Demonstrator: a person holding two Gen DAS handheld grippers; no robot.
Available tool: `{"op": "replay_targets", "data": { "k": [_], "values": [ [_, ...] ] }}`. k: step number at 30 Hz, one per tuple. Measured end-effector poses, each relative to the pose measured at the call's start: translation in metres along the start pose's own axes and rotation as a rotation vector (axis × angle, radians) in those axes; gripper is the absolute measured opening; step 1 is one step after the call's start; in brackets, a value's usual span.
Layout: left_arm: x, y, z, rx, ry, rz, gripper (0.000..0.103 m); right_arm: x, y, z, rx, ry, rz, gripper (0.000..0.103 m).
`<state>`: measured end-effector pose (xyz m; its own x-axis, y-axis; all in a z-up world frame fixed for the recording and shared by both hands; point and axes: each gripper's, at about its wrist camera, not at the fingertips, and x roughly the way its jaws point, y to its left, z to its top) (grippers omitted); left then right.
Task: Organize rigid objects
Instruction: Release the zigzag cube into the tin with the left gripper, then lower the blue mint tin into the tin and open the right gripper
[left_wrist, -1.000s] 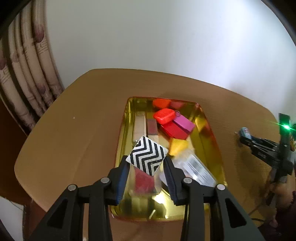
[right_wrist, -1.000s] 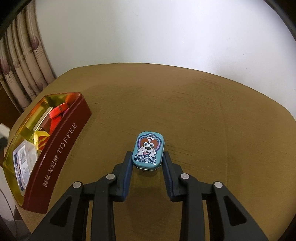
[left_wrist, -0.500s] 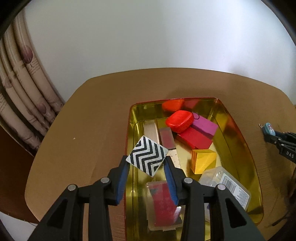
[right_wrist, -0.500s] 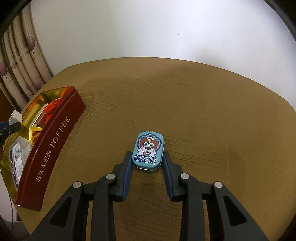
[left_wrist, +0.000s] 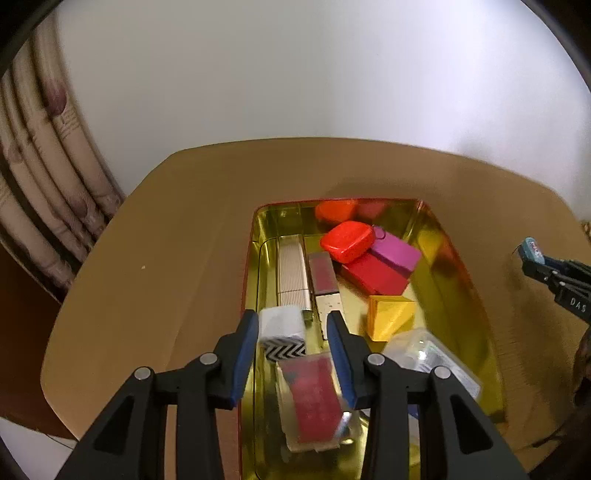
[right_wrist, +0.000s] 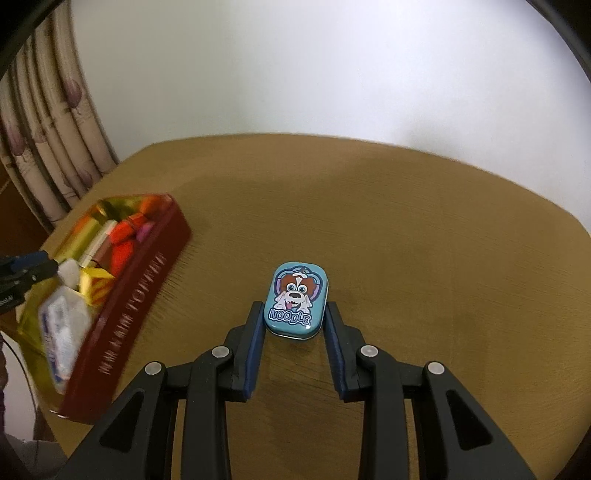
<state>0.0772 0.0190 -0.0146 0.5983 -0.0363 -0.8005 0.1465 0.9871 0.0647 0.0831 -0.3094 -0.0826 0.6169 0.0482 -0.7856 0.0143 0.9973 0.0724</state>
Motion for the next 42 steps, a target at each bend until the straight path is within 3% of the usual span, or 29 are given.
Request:
{"op": "replay_targets", "data": {
  "k": [8, 16, 20, 42],
  "values": [
    [-0.054, 0.003, -0.027, -0.147, -0.054, -0.026, 0.039, -0.037, 0.053, 0.028, -0.086, -0.070, 0.122, 0.029],
    [-0.104, 0.017, -0.068, -0.320, -0.083, -0.011, 0.039, -0.027, 0.112, 0.045, -0.142, -0.042, 0.239, 0.029],
    [-0.108, 0.013, -0.075, -0.301, -0.106, 0.048, 0.039, -0.010, 0.133, 0.045, -0.162, -0.011, 0.254, 0.029],
    [-0.084, 0.012, -0.083, -0.288, -0.065, 0.025, 0.039, 0.046, 0.147, 0.036, -0.163, 0.060, 0.211, 0.030]
  ]
}}
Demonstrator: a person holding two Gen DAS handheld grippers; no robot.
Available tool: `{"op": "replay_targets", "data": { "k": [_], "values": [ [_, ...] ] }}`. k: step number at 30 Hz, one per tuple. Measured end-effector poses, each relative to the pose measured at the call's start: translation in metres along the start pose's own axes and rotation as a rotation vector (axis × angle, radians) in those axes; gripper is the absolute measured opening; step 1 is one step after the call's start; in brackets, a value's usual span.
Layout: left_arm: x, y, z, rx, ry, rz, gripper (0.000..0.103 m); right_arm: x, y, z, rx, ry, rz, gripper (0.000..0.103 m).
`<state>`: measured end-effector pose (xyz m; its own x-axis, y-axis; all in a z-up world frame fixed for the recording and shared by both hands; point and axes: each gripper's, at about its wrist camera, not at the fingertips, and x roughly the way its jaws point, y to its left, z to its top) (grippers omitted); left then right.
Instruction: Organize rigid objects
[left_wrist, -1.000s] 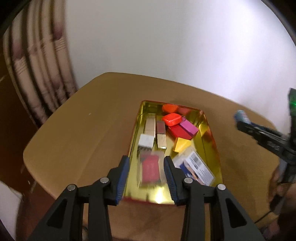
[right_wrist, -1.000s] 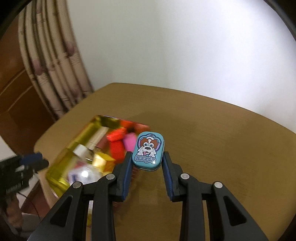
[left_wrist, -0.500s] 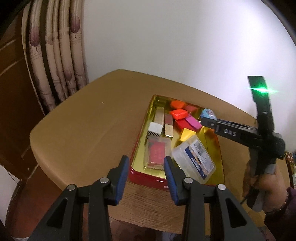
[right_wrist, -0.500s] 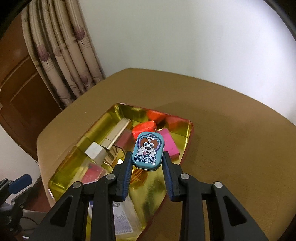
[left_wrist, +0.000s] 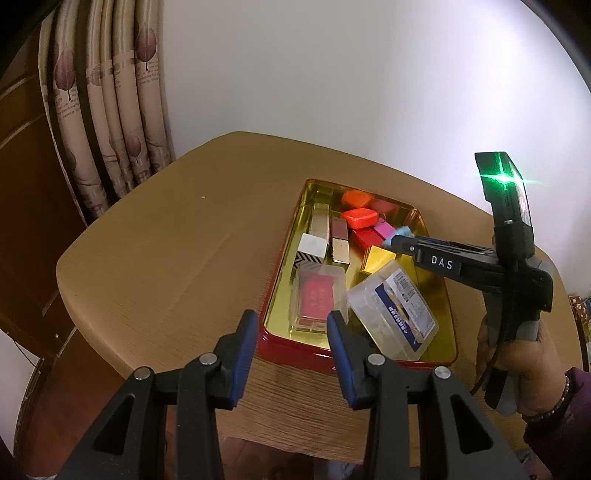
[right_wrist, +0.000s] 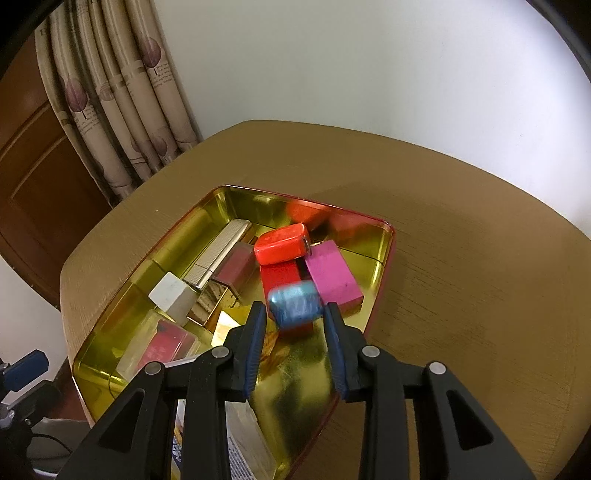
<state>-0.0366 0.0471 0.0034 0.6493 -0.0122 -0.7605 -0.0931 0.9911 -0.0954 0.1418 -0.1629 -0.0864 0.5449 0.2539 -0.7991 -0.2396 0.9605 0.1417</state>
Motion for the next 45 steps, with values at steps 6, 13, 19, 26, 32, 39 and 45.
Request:
{"op": "replay_targets", "data": {
  "k": [6, 13, 19, 26, 32, 39, 45],
  "values": [
    [0.001, -0.003, -0.002, 0.016, -0.010, 0.020, 0.039, -0.014, -0.002, -0.002, 0.020, -0.051, 0.005, 0.032],
    [0.000, -0.007, -0.005, 0.028, -0.013, 0.014, 0.039, -0.071, 0.009, -0.015, -0.011, -0.195, -0.006, 0.050],
    [-0.001, -0.010, -0.006, 0.039, -0.009, 0.009, 0.040, -0.116, 0.029, -0.043, -0.047, -0.299, -0.072, 0.068],
    [-0.010, -0.014, -0.004, 0.042, -0.043, 0.016, 0.040, -0.142, 0.041, -0.072, -0.061, -0.360, -0.211, 0.075],
    [-0.025, -0.018, -0.005, 0.050, -0.096, 0.015, 0.040, -0.165, 0.046, -0.087, -0.051, -0.393, -0.246, 0.082],
    [-0.039, -0.026, -0.008, 0.080, -0.136, -0.005, 0.043, -0.199, 0.056, -0.094, -0.067, -0.462, -0.281, 0.087],
    [-0.047, -0.031, -0.009, 0.092, -0.152, -0.012, 0.056, -0.215, 0.060, -0.099, -0.075, -0.476, -0.304, 0.088]
  ]
}}
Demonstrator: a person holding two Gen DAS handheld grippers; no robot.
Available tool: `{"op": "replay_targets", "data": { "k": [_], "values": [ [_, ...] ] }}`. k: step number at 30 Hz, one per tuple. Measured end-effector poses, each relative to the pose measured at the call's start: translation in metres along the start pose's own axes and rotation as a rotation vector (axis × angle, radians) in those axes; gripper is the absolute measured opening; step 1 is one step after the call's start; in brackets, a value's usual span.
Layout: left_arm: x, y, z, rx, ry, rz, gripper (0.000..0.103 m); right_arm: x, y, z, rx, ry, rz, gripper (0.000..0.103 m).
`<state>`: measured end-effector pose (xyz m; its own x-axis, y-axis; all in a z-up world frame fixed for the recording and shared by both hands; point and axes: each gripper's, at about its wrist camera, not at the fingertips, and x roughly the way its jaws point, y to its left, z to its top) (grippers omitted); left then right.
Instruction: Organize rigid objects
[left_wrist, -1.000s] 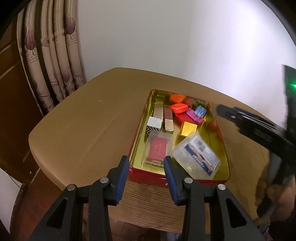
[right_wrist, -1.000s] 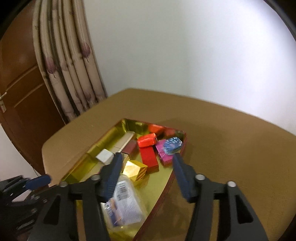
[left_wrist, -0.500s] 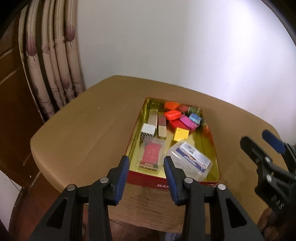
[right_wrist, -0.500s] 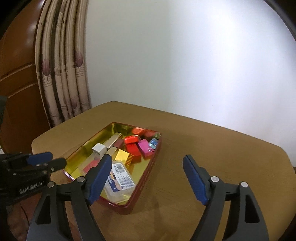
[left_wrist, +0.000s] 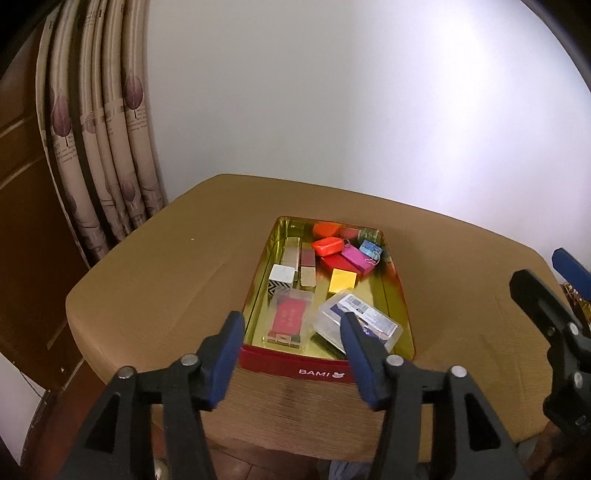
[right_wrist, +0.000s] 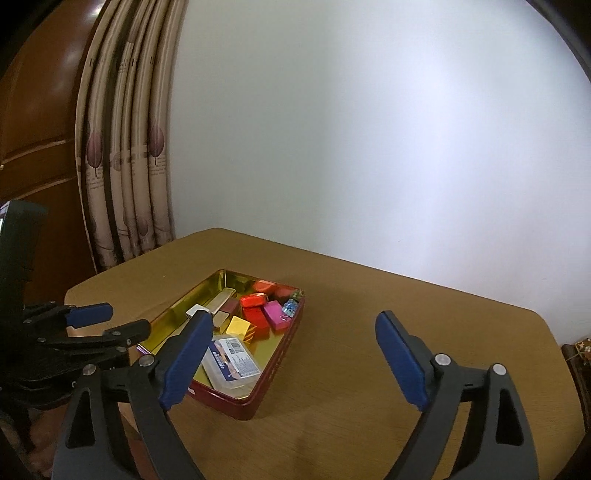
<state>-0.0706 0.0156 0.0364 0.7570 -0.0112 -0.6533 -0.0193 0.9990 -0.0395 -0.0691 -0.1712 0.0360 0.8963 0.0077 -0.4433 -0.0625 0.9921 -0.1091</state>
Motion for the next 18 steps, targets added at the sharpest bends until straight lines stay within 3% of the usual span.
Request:
{"op": "replay_targets", "data": {
  "k": [18],
  "values": [
    [-0.005, -0.011, -0.003, 0.043, 0.001, -0.023, 0.056, -0.029, -0.006, 0.000, -0.014, -0.031, -0.043, 0.092]
  ]
}}
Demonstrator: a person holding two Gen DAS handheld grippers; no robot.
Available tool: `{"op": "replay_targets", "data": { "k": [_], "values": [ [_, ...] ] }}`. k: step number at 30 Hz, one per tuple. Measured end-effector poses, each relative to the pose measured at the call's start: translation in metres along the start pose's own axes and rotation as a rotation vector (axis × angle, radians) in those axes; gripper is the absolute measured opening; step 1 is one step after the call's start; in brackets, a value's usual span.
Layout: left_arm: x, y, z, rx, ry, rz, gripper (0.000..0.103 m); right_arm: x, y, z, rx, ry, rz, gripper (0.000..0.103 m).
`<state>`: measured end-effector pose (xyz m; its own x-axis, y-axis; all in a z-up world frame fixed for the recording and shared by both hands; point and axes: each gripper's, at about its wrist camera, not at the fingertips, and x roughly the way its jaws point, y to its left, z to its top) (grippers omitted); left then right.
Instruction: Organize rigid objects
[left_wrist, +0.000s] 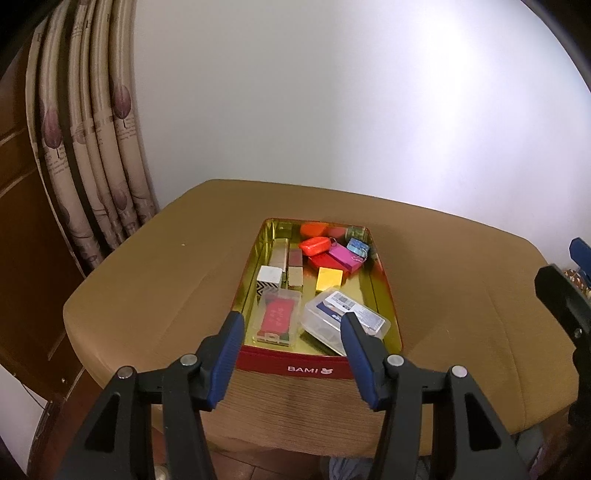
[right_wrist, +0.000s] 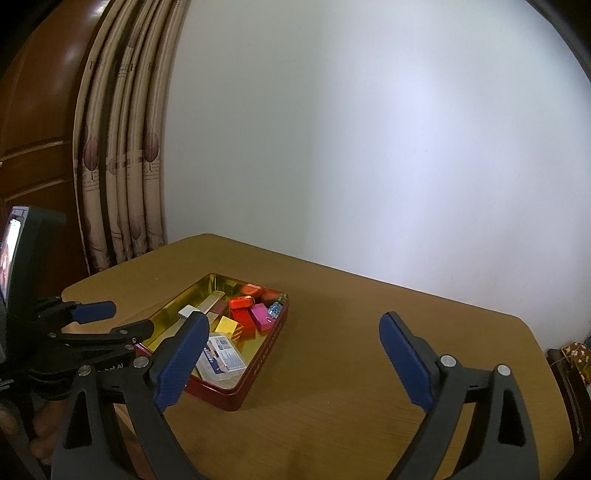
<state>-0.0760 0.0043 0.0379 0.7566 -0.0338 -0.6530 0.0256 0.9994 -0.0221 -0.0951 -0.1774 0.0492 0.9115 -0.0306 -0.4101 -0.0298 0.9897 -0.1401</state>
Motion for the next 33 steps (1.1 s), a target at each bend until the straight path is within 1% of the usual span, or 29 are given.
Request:
{"op": "replay_targets", "data": {
  "k": [7, 15, 16, 17, 18, 19, 20, 21, 24, 27, 29, 33],
  "values": [
    [0.003, -0.001, -0.001, 0.010, 0.001, 0.007, 0.056, 0.001, -0.001, 0.000, 0.005, 0.005, 0.001, 0.094],
    [0.010, 0.000, 0.001, 0.021, 0.008, -0.014, 0.056, 0.003, 0.000, -0.004, -0.004, 0.010, -0.008, 0.096],
    [0.011, -0.001, 0.002, 0.029, 0.002, -0.013, 0.057, 0.003, 0.001, -0.004, -0.003, 0.012, -0.010, 0.096],
    [0.013, -0.001, 0.004, 0.033, 0.002, -0.014, 0.061, 0.004, 0.000, -0.005, -0.002, 0.016, -0.006, 0.096],
    [0.013, -0.001, 0.006, 0.036, 0.000, -0.019, 0.068, 0.005, 0.001, -0.005, -0.001, 0.019, -0.005, 0.096],
    [0.013, -0.001, 0.007, 0.036, -0.007, -0.019, 0.072, 0.006, 0.000, -0.005, -0.002, 0.019, -0.004, 0.096],
    [0.012, -0.001, 0.007, 0.036, -0.016, -0.018, 0.078, 0.006, 0.001, -0.005, -0.003, 0.019, -0.003, 0.097],
    [0.012, 0.000, 0.007, 0.038, -0.022, -0.019, 0.080, 0.006, 0.001, -0.005, -0.005, 0.019, -0.001, 0.097],
    [0.012, 0.001, 0.009, 0.047, -0.031, -0.021, 0.080, 0.007, 0.001, -0.005, -0.006, 0.018, 0.000, 0.097],
    [0.019, 0.002, 0.010, 0.046, 0.001, -0.037, 0.080, 0.008, 0.001, -0.005, -0.005, 0.018, -0.001, 0.097],
    [0.022, 0.001, 0.010, 0.048, 0.010, -0.029, 0.080, 0.008, 0.001, -0.005, -0.003, 0.020, 0.000, 0.097],
    [0.027, 0.001, 0.009, 0.052, 0.024, -0.038, 0.082, 0.009, 0.001, -0.005, -0.004, 0.023, 0.000, 0.097]
  ]
}}
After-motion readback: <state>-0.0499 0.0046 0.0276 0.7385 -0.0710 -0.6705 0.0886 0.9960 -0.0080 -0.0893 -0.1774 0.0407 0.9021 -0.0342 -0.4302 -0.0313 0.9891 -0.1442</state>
